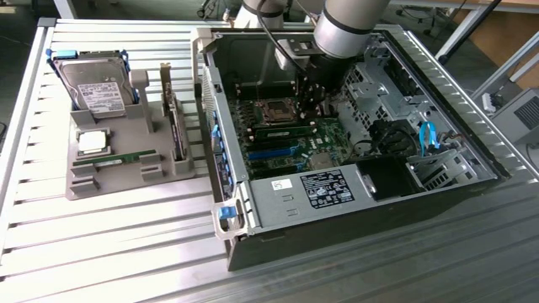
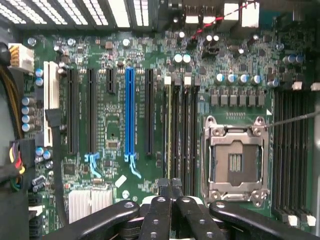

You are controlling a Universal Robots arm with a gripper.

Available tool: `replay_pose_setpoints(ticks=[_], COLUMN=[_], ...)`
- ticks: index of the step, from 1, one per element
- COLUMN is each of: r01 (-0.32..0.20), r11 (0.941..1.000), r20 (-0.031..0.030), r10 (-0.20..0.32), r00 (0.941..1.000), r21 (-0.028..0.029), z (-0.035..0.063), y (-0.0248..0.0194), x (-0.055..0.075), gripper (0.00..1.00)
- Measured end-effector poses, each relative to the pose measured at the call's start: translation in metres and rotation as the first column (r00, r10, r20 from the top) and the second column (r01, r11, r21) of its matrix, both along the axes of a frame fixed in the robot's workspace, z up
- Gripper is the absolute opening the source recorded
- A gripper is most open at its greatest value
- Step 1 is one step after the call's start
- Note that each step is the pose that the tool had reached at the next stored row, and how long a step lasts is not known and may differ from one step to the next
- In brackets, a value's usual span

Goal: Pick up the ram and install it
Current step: 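Press down the ram until it locks into place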

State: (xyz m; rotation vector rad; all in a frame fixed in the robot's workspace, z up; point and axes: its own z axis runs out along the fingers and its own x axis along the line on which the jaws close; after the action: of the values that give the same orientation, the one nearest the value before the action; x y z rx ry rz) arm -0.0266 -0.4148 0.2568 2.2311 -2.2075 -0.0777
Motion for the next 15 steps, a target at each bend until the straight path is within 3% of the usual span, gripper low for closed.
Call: replay_pose_setpoints(ticks=[8,15], r01=[0.000,0.000], r11=[1.0000,1.0000], r20=[0.0030,0.0037], r10=[0.000,0.000], r00=[1.0000,1.0000], r21=[0.0004,0.0013], z=[0.0000,-0.0004], y=[0.0000,0.0000], x=[-0.036,-0.058], gripper=[0.09,0.09])
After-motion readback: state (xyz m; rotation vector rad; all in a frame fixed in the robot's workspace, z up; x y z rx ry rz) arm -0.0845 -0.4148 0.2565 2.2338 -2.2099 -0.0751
